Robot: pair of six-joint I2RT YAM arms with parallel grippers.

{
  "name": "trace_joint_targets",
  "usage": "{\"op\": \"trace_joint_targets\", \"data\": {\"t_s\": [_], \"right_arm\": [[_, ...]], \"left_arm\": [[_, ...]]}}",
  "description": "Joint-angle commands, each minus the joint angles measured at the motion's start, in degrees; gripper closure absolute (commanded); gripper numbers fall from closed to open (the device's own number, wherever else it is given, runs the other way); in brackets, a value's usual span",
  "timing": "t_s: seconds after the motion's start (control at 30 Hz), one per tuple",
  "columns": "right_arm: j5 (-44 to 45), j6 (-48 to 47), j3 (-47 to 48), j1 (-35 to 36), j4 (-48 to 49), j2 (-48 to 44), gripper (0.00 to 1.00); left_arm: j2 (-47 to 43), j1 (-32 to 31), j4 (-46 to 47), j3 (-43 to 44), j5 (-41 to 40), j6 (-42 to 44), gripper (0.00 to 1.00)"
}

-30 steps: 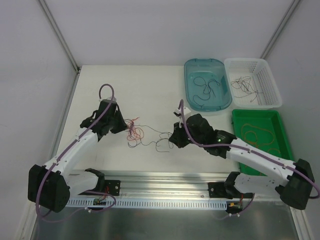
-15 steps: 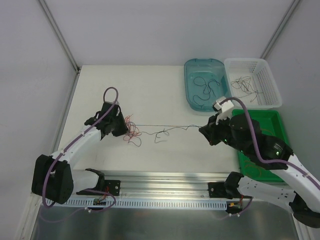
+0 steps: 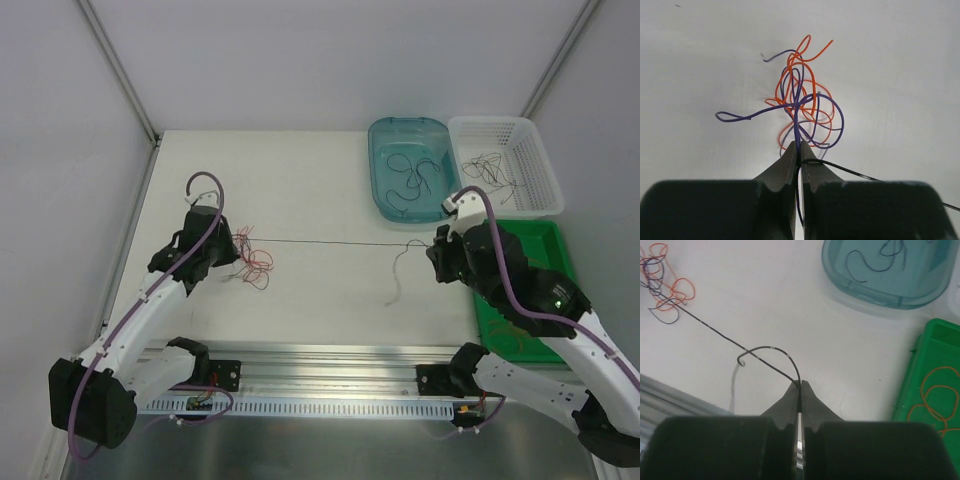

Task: Untangle the cables

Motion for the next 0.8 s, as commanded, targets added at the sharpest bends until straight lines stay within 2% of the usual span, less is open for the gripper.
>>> {"op": "trace_joint_targets", "data": {"t_s": [0.0,0.03,0.13,0.23,0.27,0.4,0.5,0.6,0.63,0.77], "right_arm": [[11.36,-4.60,9.21,-4.40,-4.73,-2.46,0.99],[11.55,-7.65,10.38,-4.85,-4.73,-2.20,0.99],[10.41,-10.75,13.98,-5.20,-4.03,-0.97,0.99],[4.29,-9.97,13.99,-5.20,-3.42,0.78,0.99],[2.69,-9.27,13.29,-5.29,-2.98,0.97,0.99],[-3.12,-6.02,8.81,-5.29,1.85,1.14,0.99],[-4.62,-5.57,8.98,-5.29,2.21,1.76,0.99],[-5.23,-6.45,10.82,-5.29,2.03,2.20,0.99],[-5.41,-7.06,11.70,-5.29,1.60,2.55,0.99],[-5.41,-8.56,16.97,-5.29,-0.51,3.95,0.99]], "left_arm": [[0.06,1.33,-4.99,2.09,-20.37,6.32,1.00],[0.15,1.33,-5.08,2.62,-24.65,8.16,1.00],[0.68,1.42,-4.90,4.99,-29.08,11.94,1.00],[0.51,1.42,-4.73,7.10,-22.52,13.97,1.00],[0.33,1.33,-4.64,7.20,-16.58,13.98,0.99],[-1.33,1.33,-4.20,5.45,-3.21,13.28,0.85],[-2.91,1.42,-4.11,2.38,2.00,11.70,0.79],[-4.23,1.42,-4.11,-0.52,3.08,10.29,0.62],[-4.67,1.33,-4.11,-1.06,3.16,9.68,0.46],[-5.04,1.42,-4.02,-1.51,2.29,9.06,0.30]]}}
